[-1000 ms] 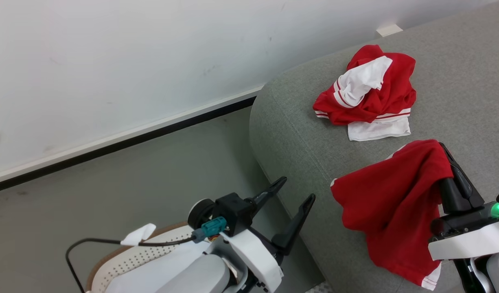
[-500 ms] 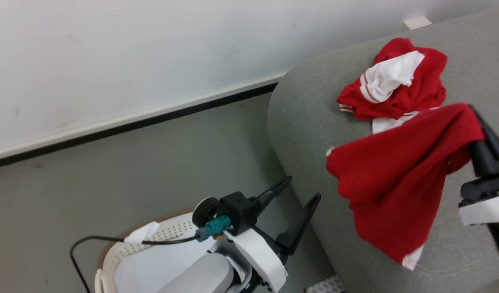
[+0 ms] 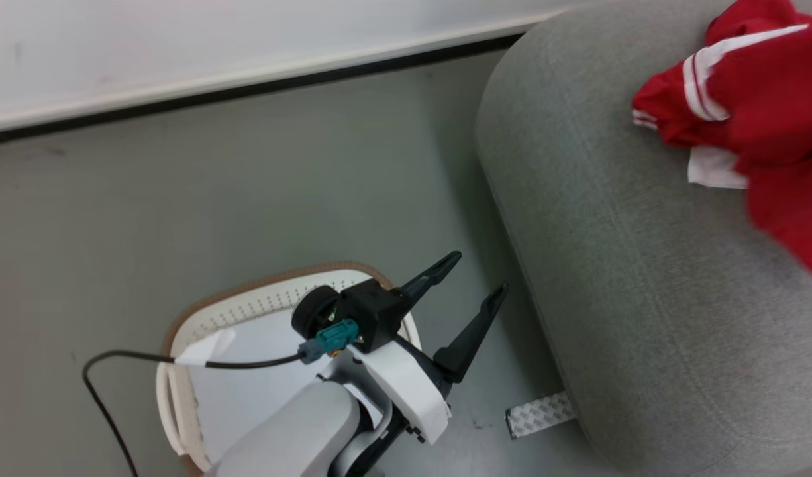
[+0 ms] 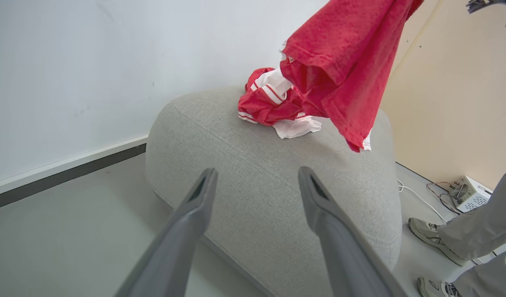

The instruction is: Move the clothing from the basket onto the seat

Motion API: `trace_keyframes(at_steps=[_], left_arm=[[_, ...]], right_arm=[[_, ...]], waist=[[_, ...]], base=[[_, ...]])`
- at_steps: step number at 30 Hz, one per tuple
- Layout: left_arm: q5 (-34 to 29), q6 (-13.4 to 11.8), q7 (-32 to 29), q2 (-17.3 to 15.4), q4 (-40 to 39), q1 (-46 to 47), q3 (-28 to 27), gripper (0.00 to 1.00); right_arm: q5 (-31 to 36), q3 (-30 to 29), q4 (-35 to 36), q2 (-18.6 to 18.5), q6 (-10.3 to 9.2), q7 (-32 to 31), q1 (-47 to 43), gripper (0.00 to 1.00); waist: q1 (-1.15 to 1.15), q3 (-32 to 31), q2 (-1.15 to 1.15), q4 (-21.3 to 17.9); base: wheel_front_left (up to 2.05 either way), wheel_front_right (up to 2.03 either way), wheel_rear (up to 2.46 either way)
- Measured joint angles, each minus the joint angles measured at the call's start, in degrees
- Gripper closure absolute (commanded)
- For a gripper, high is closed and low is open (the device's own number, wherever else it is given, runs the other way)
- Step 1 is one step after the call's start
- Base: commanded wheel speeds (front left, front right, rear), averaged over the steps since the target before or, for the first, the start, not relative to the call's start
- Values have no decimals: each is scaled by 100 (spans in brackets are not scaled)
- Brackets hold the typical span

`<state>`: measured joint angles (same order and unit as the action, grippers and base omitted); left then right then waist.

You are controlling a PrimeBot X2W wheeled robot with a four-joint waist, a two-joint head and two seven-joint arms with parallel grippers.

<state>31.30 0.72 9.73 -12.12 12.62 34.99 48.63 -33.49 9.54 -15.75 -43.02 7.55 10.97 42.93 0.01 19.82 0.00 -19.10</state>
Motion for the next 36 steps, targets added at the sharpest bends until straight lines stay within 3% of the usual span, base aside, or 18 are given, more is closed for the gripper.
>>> trace_keyframes(at_steps=[3,10,22,28,31,32,33,36], left_arm=[[-69,-20,-66,-81,-116,97,-13,0],[-178,-83,-198,-200,-346,377,-63,0],[-211,-134,-272,-298,-499,523,-74,0],[-212,-163,-259,-331,-492,573,-94,0],[-204,-180,-240,-335,-455,569,-97,0],[-200,-180,-222,-335,-438,561,-98,0],[-189,-180,-210,-335,-424,552,-93,0],[-153,-180,-158,-325,-367,521,-83,0]], right_arm=[[40,-38,-271,-233,0,-31,353,100],[-63,503,-1194,-221,0,-196,904,100],[-458,1400,-3003,237,1,-727,1235,100],[-813,1724,-3435,302,0,-800,1241,98],[-904,1915,-3501,311,0,-739,1299,73],[-918,1993,-3510,308,0,-737,1322,56],[-948,2071,-3518,307,0,-739,1332,0],[-1022,2339,-3526,292,0,-831,1334,0]], waist=[[0,282,0,68],[0,898,0,207],[0,1559,0,464],[-1,1617,0,505],[0,1554,0,480],[0,1518,0,469],[0,1475,0,458],[-1,1312,0,424]], base=[[0,0,0],[0,0,0],[0,0,0],[0,0,0],[0,0,0],[0,0,0],[0,0,0],[0,0,0]])
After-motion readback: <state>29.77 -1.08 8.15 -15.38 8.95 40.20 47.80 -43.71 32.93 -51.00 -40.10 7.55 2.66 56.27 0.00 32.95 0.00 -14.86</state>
